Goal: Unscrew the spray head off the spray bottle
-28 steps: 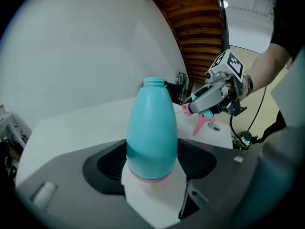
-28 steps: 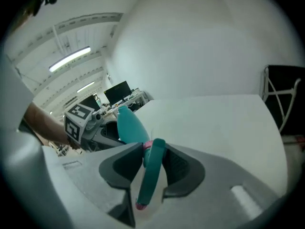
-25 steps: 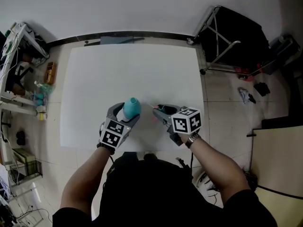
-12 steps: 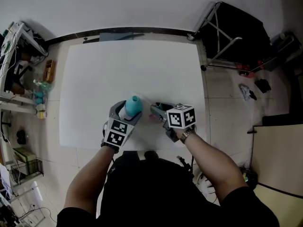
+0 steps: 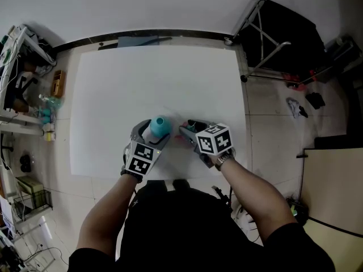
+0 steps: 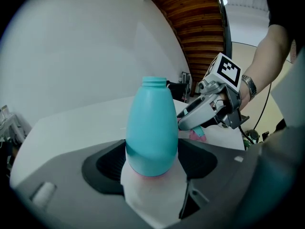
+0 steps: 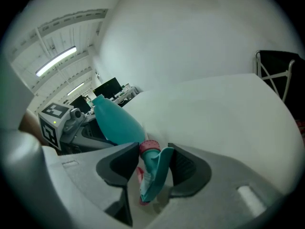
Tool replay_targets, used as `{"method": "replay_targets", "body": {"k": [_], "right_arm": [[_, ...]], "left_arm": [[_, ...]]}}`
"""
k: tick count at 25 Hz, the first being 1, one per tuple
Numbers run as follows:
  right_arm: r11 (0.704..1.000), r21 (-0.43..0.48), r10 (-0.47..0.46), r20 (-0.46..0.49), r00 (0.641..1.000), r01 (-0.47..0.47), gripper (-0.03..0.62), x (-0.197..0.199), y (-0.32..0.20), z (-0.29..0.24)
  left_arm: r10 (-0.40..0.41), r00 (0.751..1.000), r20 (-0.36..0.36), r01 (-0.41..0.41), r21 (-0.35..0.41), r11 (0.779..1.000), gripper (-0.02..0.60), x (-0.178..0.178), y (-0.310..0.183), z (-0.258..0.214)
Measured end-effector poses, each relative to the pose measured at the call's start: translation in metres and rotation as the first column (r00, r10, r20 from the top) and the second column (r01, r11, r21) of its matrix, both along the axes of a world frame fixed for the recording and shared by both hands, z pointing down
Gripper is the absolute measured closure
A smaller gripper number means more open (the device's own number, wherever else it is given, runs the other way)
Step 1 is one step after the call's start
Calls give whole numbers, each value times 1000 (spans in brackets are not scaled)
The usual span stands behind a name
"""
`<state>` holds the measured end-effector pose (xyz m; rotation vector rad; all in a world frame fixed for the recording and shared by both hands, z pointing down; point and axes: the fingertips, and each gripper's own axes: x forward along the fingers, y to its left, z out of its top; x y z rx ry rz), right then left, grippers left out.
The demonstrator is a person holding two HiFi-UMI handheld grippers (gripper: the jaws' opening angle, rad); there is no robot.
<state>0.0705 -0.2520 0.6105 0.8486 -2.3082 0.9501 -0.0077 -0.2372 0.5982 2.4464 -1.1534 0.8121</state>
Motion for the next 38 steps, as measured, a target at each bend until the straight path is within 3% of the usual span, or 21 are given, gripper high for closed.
{"method": "replay_targets", "body": {"k": [10,23,30,38], "right_arm": [[999,42,1,-77,997,3,353,11,-3,6],[982,178,-45,-97,994,62,355,11,8,-26],[965,251,-55,-88,995,76,404,5,22,-57],[948,316,-37,-50,998,51,560,-9,37,-102]], "left_arm": [[-3,1000,17,3,3,1000,164,-5,3,7],[-61,998,31,60,30,998,181,-17,14,-15],[-126,991,-35,127,23,992,243,-18,31,-43],[-135,985,-107,137,8,991,418,-7,42,-82]]}}
